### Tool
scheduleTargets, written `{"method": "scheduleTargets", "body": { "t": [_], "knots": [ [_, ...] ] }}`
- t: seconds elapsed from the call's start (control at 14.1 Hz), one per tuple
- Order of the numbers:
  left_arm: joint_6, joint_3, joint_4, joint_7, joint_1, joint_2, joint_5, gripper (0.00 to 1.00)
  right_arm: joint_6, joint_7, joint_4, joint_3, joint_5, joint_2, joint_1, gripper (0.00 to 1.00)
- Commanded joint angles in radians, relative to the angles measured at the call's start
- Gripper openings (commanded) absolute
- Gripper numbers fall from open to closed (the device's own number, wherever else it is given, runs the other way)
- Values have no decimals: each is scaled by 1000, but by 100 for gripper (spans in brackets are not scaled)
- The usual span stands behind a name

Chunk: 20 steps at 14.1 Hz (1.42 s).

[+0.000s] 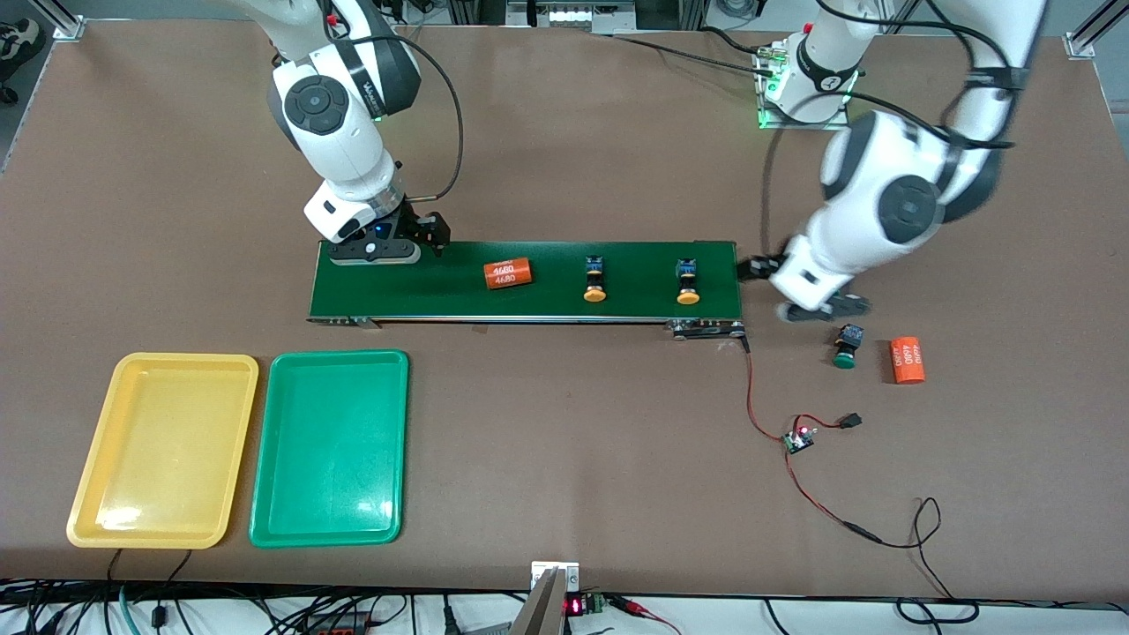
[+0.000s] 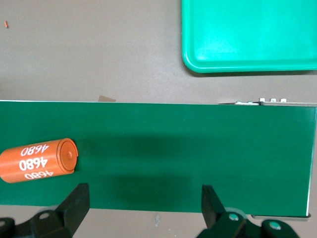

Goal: Sort buttons by color to trays

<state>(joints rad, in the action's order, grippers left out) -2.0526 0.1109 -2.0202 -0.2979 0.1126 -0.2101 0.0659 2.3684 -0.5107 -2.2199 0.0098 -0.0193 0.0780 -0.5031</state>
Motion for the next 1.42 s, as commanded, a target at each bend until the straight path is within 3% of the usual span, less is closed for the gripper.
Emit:
{"method": "scheduleTargets", "body": {
  "t": [0.0,0.42,0.64,0.78,0.85,0.99,1.13,1.34],
  "knots": [
    [-59,-65,21,200,-14,-55,-104,100,11,9,-1,6,-11,2,14,100],
    [-329,-157,9,662,-65,-210,-113,100,11,1,0,6,-11,3,15,100],
    [-371,-163,-15,694,-67,-264,-113,100,9,6,3,4,-8,0,18,100],
    [-466,-163,-55,694,-71,-291,-112,100,9,8,2,4,-8,0,20,100],
    [-483,-163,-61,694,-73,-301,-112,92,9,6,3,4,-8,-1,20,100],
    [-474,-163,-63,694,-76,-299,-112,65,15,-15,8,7,-2,3,2,100],
    [-401,-163,-51,680,-77,-285,-103,28,22,-119,28,13,-2,11,-41,100],
    [-312,-149,-19,675,-74,-243,-95,19,18,-196,115,13,-2,89,-106,100]
  ]
}}
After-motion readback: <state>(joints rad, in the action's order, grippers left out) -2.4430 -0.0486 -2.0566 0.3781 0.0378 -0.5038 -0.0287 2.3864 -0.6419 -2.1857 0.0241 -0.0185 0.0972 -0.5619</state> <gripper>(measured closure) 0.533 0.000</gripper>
